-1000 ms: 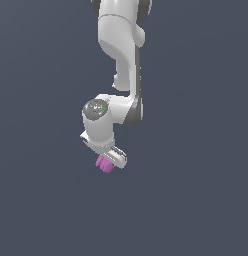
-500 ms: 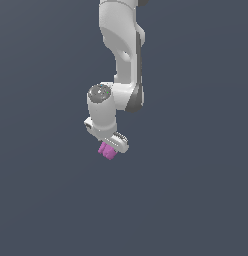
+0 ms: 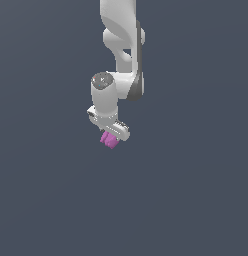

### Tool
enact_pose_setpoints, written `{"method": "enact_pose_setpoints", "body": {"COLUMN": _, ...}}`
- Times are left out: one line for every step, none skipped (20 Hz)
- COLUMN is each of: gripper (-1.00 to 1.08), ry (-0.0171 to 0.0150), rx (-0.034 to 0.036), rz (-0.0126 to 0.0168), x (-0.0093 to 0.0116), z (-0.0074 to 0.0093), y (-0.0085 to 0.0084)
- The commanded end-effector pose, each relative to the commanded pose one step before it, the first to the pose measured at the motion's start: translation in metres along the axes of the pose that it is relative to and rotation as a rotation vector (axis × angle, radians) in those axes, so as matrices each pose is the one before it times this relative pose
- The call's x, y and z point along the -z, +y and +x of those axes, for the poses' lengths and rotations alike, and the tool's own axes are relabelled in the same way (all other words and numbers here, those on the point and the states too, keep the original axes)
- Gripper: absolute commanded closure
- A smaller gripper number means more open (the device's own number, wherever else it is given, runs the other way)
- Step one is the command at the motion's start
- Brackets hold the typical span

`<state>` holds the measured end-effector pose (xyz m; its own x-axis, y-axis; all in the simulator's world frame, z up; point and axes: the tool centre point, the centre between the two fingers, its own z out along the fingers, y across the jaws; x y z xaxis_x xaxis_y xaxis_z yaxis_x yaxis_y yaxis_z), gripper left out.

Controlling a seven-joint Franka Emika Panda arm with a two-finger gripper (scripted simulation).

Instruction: Pick up the object and move it to a goal position.

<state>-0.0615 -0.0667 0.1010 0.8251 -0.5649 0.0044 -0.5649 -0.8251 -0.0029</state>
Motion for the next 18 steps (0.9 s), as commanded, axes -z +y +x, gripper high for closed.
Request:
{"method": "enact_pose_setpoints", "body": {"gripper": 1.08, "ry": -0.00209, "rx": 0.00054, "rz": -0.00095, "x": 0.00241, "z": -0.00803, "y": 0.00435}}
{"method": "enact_pose_setpoints", "body": {"gripper": 1.08, "ry": -0.00074, "rx": 0.00015, "rz": -0.00037, "x": 0.00067, "z": -0.00236, "y": 0.00128}}
{"method": "enact_pose_setpoints", "body": {"gripper": 1.08, "ry": -0.0006, "rx": 0.00012, "rz": -0.00031, "x": 0.00061, "z": -0.00203, "y": 0.00111}}
{"method": "enact_pose_setpoints", "body": {"gripper": 1.08, "ry": -0.00042, "rx": 0.00008, "rz": -0.00023, "x": 0.00057, "z": -0.0017, "y": 0.00094}}
{"method": "enact_pose_setpoints", "body": {"gripper": 1.08, "ry": -0.00042, "rx": 0.00008, "rz": -0.00024, "x": 0.00043, "z": -0.00136, "y": 0.00075}}
{"method": "enact_pose_setpoints", "body": {"gripper": 1.08, "ry": -0.0004, "rx": 0.00007, "rz": -0.00027, "x": 0.00029, "z": -0.00101, "y": 0.00055}}
{"method": "enact_pose_setpoints", "body": {"gripper": 1.08, "ry": 0.0, "rx": 0.0, "rz": 0.0, "x": 0.00041, "z": -0.00069, "y": 0.00042}}
{"method": "enact_pose_setpoints", "body": {"gripper": 1.08, "ry": 0.0, "rx": 0.0, "rz": 0.0, "x": 0.00027, "z": -0.00034, "y": 0.00022}}
{"method": "enact_pose_setpoints", "body": {"gripper": 1.08, "ry": 0.0, "rx": 0.0, "rz": 0.0, "x": 0.00013, "z": 0.00002, "y": 0.00002}}
{"method": "enact_pose_setpoints", "body": {"gripper": 1.08, "ry": -0.00003, "rx": -0.0001, "rz": -0.00048, "x": -0.00015, "z": 0.00039, "y": -0.00018}}
{"method": "enact_pose_setpoints", "body": {"gripper": 1.08, "ry": 0.0, "rx": 0.0, "rz": 0.0, "x": -0.0001, "z": 0.00048, "y": -0.00024}}
{"method": "enact_pose_setpoints", "body": {"gripper": 1.08, "ry": 0.0, "rx": 0.0, "rz": 0.0, "x": -0.00004, "z": 0.00017, "y": -0.00009}}
{"method": "enact_pose_setpoints", "body": {"gripper": 1.08, "ry": 0.0, "rx": 0.0, "rz": 0.0, "x": 0.0, "z": -0.00031, "y": 0.00014}}
{"method": "enact_pose_setpoints", "body": {"gripper": 1.08, "ry": 0.0, "rx": 0.0, "rz": 0.0, "x": 0.00027, "z": 0.00017, "y": 0.0}}
{"method": "enact_pose_setpoints", "body": {"gripper": 1.08, "ry": 0.0, "rx": 0.0, "rz": 0.0, "x": 0.00082, "z": 0.0005, "y": 0.0}}
{"method": "enact_pose_setpoints", "body": {"gripper": 1.08, "ry": 0.0, "rx": 0.0, "rz": 0.0, "x": 0.00138, "z": 0.00083, "y": 0.0}}
{"method": "enact_pose_setpoints", "body": {"gripper": 1.08, "ry": 0.0, "rx": 0.0, "rz": 0.0, "x": 0.00194, "z": 0.00116, "y": 0.00001}}
{"method": "enact_pose_setpoints", "body": {"gripper": 1.08, "ry": 0.0, "rx": 0.0, "rz": 0.0, "x": 0.0025, "z": 0.00148, "y": 0.00002}}
